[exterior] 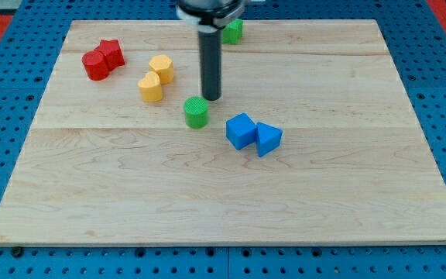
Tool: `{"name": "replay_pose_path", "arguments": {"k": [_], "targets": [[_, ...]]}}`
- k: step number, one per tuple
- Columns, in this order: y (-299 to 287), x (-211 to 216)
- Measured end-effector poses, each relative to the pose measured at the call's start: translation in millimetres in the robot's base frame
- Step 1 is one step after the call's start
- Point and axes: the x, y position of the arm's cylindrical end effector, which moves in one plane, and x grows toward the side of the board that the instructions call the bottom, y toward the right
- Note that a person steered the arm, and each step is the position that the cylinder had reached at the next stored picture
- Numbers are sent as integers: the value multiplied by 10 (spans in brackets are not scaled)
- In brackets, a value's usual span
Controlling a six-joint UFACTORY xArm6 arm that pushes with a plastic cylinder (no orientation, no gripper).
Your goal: Slightly move the green circle diagonally below
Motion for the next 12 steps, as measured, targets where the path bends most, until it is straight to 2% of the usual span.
{"name": "replay_pose_path", "arguments": {"k": [1, 2, 3, 4, 7, 8, 10, 11, 12], "targets": [[-349, 255], [-346, 234], [0, 72], [213, 82], [204, 154], [93, 284], [-673, 746], [-865, 841], [-617, 752]]}}
